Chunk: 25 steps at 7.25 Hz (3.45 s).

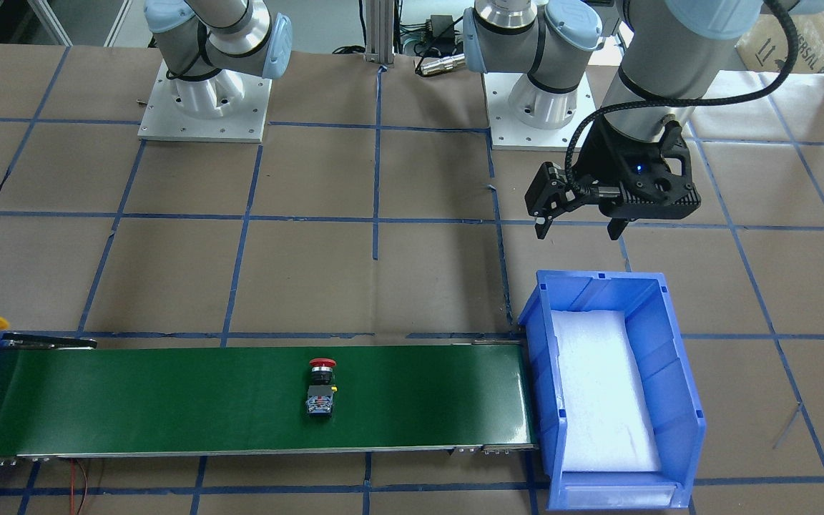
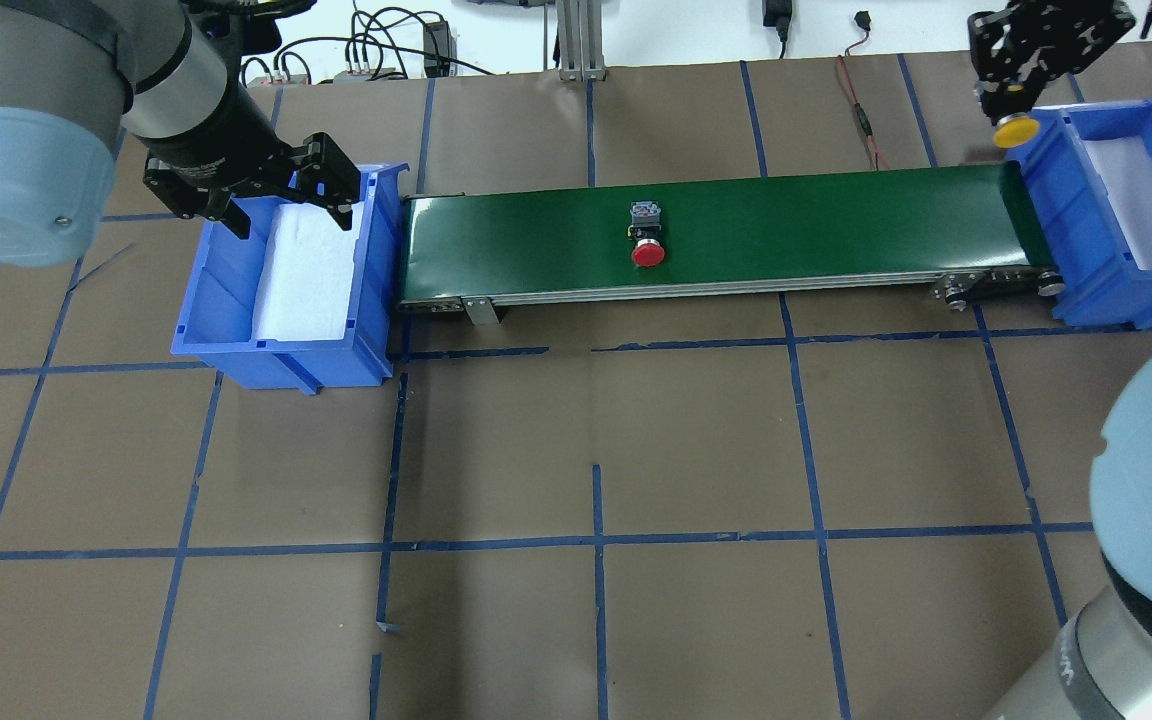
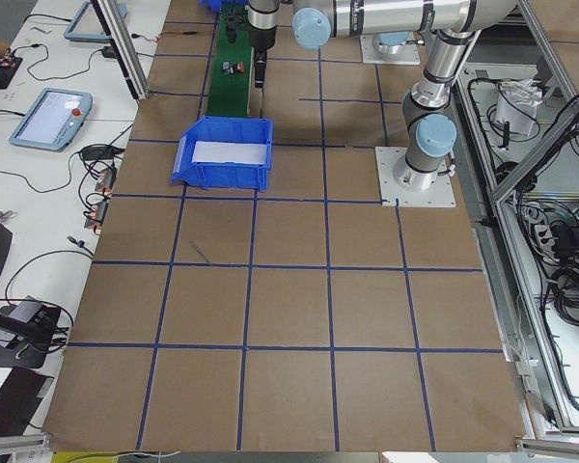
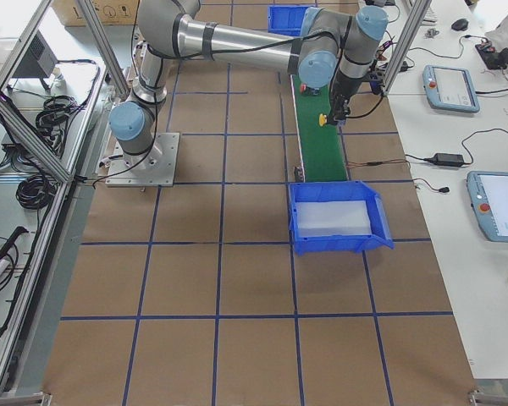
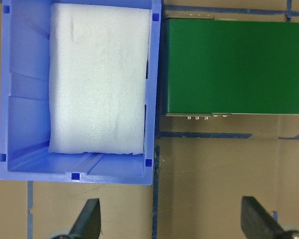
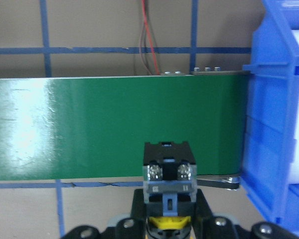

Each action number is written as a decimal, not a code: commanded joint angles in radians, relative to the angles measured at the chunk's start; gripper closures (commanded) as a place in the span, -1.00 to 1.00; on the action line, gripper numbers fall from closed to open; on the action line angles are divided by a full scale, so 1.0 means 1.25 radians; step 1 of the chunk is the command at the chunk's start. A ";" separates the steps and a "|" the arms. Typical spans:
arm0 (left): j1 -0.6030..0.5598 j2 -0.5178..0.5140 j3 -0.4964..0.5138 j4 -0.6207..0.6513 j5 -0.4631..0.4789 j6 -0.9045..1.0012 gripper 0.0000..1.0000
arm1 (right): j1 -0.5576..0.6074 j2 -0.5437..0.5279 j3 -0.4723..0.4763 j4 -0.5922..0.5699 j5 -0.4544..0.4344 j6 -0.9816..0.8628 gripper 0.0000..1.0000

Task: Transport two buttons from left to right
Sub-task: 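Carry the yellow button into the far bin and release it, then move the right gripper back over the red button on the belt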

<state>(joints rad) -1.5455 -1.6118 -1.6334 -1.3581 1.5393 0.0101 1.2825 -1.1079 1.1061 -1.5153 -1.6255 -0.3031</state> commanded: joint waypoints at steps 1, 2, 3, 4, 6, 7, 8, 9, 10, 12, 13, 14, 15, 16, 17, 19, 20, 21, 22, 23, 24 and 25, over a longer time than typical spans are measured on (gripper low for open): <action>-0.004 0.006 -0.004 -0.002 -0.001 0.001 -1.00 | -0.103 0.003 -0.001 0.017 -0.018 -0.100 0.84; -0.005 0.012 -0.006 -0.007 0.002 0.001 -1.00 | -0.118 0.038 -0.001 0.001 -0.019 -0.151 0.84; -0.004 0.020 -0.008 -0.012 0.005 0.001 -1.00 | -0.123 0.061 -0.006 -0.071 -0.042 -0.182 0.84; -0.004 0.019 -0.009 -0.012 0.004 0.002 -1.00 | -0.126 0.070 -0.005 -0.088 -0.092 -0.187 0.84; -0.004 0.007 -0.008 -0.012 0.002 0.002 -1.00 | -0.157 0.119 -0.010 -0.135 -0.086 -0.203 0.83; -0.004 0.006 -0.008 -0.012 0.002 0.002 -1.00 | -0.160 0.133 -0.010 -0.136 -0.085 -0.210 0.83; -0.004 0.005 -0.008 -0.012 0.002 0.002 -1.00 | -0.162 0.145 -0.009 -0.138 -0.083 -0.214 0.83; -0.004 0.007 -0.008 -0.012 0.002 0.002 -1.00 | -0.162 0.165 -0.010 -0.147 -0.083 -0.214 0.80; -0.004 0.007 -0.009 -0.012 0.002 0.002 -1.00 | -0.162 0.172 -0.009 -0.155 -0.083 -0.214 0.78; -0.004 0.005 -0.009 -0.013 0.002 0.002 -1.00 | -0.177 0.189 -0.011 -0.178 -0.050 -0.237 0.63; -0.004 0.006 -0.009 -0.013 0.002 0.002 -1.00 | -0.183 0.195 -0.011 -0.178 -0.047 -0.237 0.59; -0.004 0.007 -0.009 -0.013 0.002 0.002 -1.00 | -0.183 0.197 -0.010 -0.185 -0.045 -0.236 0.47; -0.004 0.007 -0.009 -0.013 0.002 0.002 -1.00 | -0.183 0.200 -0.010 -0.195 -0.046 -0.237 0.22; -0.004 0.009 -0.009 -0.013 0.002 0.002 -1.00 | -0.183 0.200 -0.012 -0.195 -0.049 -0.236 0.08; -0.004 0.007 -0.009 -0.013 0.002 0.002 -1.00 | -0.185 0.200 -0.012 -0.194 -0.049 -0.236 -0.42; -0.004 0.012 -0.009 -0.018 0.002 0.001 -1.00 | -0.188 0.198 -0.014 -0.195 -0.053 -0.237 -0.83; -0.004 0.012 -0.009 -0.018 0.002 0.001 -1.00 | -0.187 0.183 -0.020 -0.190 -0.051 -0.237 -0.99; -0.004 0.014 -0.008 -0.018 0.002 0.001 -1.00 | -0.183 0.169 -0.045 -0.149 -0.048 -0.236 -0.99; -0.004 0.014 -0.009 -0.018 0.002 0.001 -1.00 | -0.177 0.143 -0.071 -0.071 -0.048 -0.234 -0.99; -0.004 0.016 -0.009 -0.019 0.002 0.001 -1.00 | -0.155 0.110 -0.075 -0.013 -0.046 -0.224 -0.99; -0.004 0.016 -0.009 -0.019 0.002 0.001 -1.00 | -0.088 0.092 -0.074 0.037 -0.048 -0.215 -0.99; -0.004 0.016 -0.008 -0.019 0.002 0.001 -1.00 | -0.015 0.091 -0.066 0.054 -0.053 -0.139 -0.99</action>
<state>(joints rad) -1.5508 -1.5925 -1.6441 -1.3819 1.5417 0.0107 1.1642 -0.9793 1.0182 -1.4974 -1.6868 -0.5525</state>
